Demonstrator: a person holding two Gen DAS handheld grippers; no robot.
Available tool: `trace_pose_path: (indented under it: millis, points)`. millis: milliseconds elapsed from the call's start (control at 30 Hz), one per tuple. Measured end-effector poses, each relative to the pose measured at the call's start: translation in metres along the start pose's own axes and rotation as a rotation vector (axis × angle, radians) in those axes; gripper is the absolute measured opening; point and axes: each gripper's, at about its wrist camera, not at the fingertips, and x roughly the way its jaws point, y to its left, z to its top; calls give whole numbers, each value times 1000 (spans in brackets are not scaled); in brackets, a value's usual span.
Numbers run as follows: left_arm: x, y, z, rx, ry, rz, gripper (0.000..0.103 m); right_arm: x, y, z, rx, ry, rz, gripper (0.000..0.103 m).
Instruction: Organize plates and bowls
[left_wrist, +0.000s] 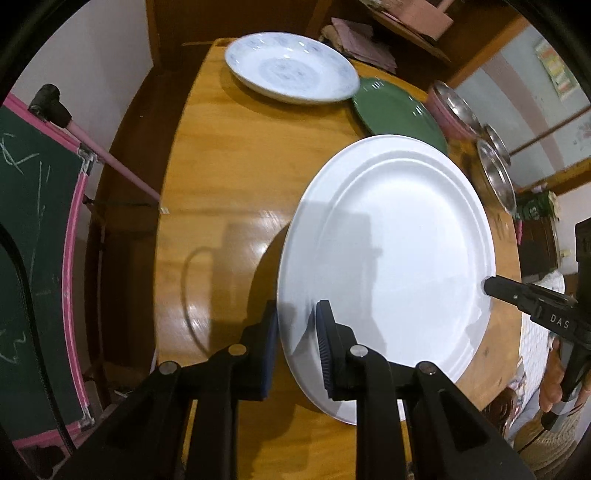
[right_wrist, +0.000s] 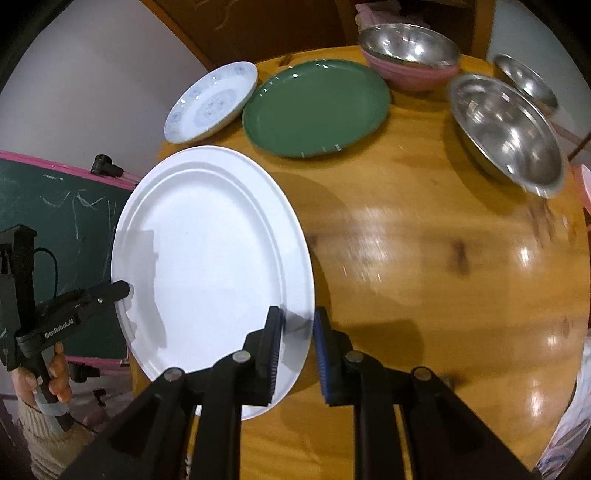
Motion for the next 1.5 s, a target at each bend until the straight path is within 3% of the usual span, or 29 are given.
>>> trace_pose_path:
  millis: [233,433,933,1500]
  points:
    - [19,-14,-43,31,52,2,18,2,-14,-59,21,26,-24,17]
    - [29,-16,-65,14,74,-35,18,11,-25,-85,36,43,-53,17]
    - [49,-9,-75,3,107,-13,18,33,-21,-82,67,80,-50,18]
    - [52,-7,-74,-10,112,41,18,41,-15,-82,15,99,-41,19]
